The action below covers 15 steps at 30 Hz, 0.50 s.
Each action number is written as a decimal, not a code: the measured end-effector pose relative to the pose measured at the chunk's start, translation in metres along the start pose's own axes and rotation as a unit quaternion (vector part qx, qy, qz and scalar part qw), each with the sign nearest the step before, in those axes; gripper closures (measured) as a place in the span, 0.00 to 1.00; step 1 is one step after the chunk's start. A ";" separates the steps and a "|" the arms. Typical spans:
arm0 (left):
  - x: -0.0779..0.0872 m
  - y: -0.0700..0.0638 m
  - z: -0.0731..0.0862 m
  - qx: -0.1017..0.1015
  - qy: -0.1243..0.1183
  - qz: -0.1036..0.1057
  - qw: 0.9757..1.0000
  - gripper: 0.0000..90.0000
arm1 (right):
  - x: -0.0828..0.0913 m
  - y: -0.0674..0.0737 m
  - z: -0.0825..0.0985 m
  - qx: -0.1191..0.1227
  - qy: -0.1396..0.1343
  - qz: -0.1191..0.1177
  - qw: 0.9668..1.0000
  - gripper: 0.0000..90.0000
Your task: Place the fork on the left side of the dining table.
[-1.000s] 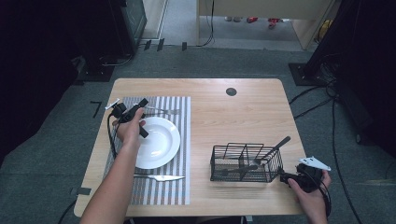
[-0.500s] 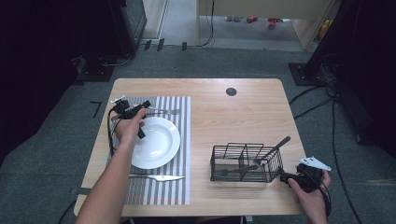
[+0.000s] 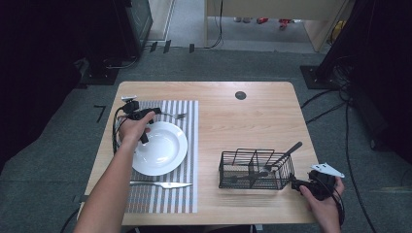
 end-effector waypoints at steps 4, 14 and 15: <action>-0.001 0.002 -0.001 -0.010 0.011 -0.011 1.000 0.36 | 0.000 0.000 0.000 -0.001 0.000 0.000 1.000 0.01; 0.008 0.010 -0.017 0.009 -0.050 0.000 0.999 0.55 | 0.000 0.000 0.000 -0.001 0.000 0.000 1.000 0.01; 0.008 0.011 -0.018 0.009 -0.054 -0.003 0.998 0.55 | 0.000 0.000 0.000 -0.001 0.000 0.000 1.000 0.01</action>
Point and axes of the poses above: each handheld gripper's, and its own axes: x roughly backward along the jaws, z roughly out of its underside, y roughly to its left, the point moved 6 cm from there along -x, roughly forward along the jaws, and after that the axes turned 14 degrees about -z, right-handed, at the moved point
